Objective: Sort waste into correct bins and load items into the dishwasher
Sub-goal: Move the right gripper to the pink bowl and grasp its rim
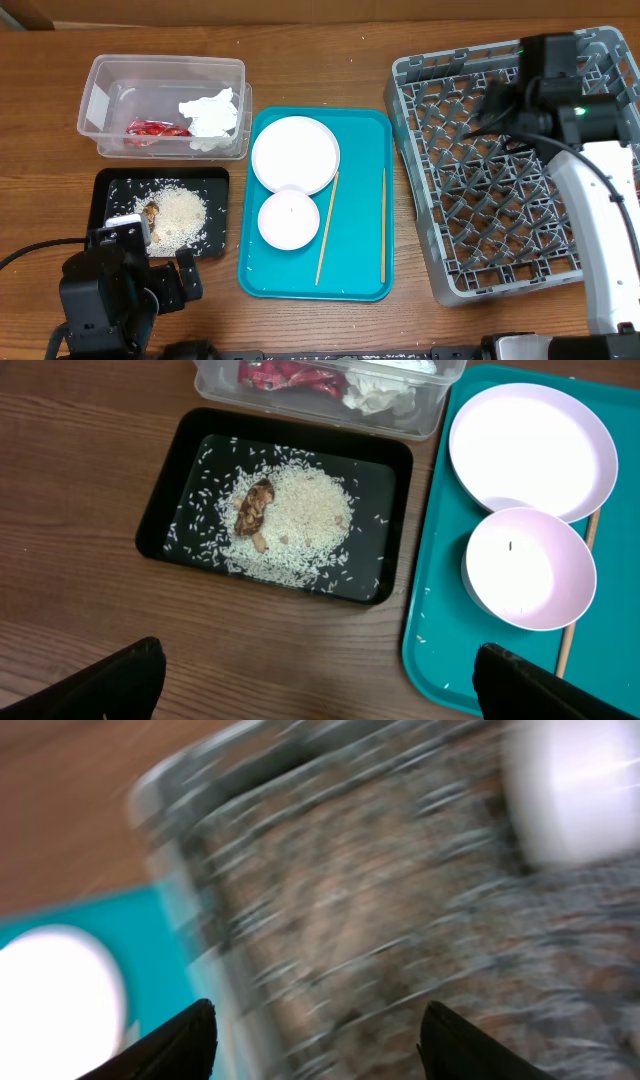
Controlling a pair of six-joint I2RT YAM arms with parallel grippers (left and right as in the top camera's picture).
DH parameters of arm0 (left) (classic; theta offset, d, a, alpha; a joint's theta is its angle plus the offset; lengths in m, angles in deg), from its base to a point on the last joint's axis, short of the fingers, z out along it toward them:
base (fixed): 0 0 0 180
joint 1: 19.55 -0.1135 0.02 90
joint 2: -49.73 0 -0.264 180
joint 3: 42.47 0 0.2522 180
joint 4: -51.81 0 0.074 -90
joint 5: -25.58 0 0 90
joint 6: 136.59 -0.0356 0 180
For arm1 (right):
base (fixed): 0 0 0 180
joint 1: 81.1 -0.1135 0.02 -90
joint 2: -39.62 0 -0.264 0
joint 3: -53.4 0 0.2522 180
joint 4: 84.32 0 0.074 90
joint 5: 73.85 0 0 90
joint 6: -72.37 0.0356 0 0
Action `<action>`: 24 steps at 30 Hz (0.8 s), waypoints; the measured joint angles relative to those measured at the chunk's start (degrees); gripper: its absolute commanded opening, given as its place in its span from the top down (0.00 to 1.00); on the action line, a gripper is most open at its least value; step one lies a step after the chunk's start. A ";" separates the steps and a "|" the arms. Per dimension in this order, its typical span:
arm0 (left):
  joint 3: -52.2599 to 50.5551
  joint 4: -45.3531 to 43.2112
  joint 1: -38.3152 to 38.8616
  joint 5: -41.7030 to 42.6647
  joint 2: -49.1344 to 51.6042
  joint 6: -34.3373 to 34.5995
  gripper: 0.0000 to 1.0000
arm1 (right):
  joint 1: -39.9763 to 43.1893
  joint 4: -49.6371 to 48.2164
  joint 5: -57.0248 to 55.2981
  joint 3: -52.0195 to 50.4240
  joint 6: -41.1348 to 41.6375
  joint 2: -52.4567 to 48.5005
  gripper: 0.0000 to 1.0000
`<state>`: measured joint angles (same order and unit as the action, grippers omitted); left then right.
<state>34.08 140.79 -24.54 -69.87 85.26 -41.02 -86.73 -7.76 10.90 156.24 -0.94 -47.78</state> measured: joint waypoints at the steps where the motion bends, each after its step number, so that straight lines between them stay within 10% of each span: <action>1: 0.00 0.00 0.00 0.00 0.00 0.00 0.00 | -1.27 0.46 2.49 0.00 -0.26 -0.37 0.32; 24: 0.00 0.00 0.00 0.02 0.00 0.00 0.00 | -35.80 -6.56 17.22 -7.78 7.28 -19.37 0.34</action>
<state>34.08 140.79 -24.54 -69.85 85.26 -41.02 -122.53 -14.31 28.12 148.46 6.34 -67.15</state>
